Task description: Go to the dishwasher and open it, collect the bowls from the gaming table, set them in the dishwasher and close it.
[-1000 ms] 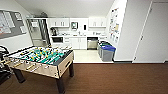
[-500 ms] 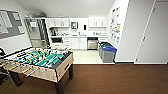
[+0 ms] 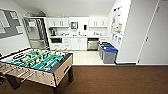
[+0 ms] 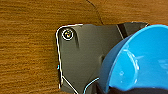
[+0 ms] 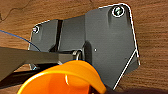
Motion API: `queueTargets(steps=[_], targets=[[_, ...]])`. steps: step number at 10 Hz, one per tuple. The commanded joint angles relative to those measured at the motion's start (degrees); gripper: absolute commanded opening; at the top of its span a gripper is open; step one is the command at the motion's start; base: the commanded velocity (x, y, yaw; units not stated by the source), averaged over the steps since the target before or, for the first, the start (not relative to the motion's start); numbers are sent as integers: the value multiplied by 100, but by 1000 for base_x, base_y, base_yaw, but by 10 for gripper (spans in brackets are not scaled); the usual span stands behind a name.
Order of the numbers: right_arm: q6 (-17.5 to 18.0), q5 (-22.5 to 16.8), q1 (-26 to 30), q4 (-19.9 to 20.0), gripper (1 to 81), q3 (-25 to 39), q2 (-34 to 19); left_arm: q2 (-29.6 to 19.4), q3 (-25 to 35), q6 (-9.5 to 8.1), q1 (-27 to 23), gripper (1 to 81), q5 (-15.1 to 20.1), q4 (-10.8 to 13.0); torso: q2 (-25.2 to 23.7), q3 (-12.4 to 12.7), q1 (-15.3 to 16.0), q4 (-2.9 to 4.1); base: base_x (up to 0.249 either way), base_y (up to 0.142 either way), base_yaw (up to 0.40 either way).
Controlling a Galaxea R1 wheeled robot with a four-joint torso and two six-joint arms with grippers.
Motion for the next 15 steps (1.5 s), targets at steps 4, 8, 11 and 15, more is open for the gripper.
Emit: queueTargets(steps=[4,8,11,15], targets=[[-23,-263,155,-107,10,-44,19,-78,-64,49,-233,10,209,56,0,-2,0,0,187,0,0],[-23,-263,181,-107,10,-44,28,-78,-64,40,-233,10,209,56,0,-2,0,0,193,0,0],[-23,-263,181,-116,10,-62,28,-69,-64,40,-233,10,218,56,0,-2,0,0,226,0,0],[-23,-263,190,-116,10,-62,28,-69,-64,40,-233,10,218,56,0,-2,0,0,234,0,0]])
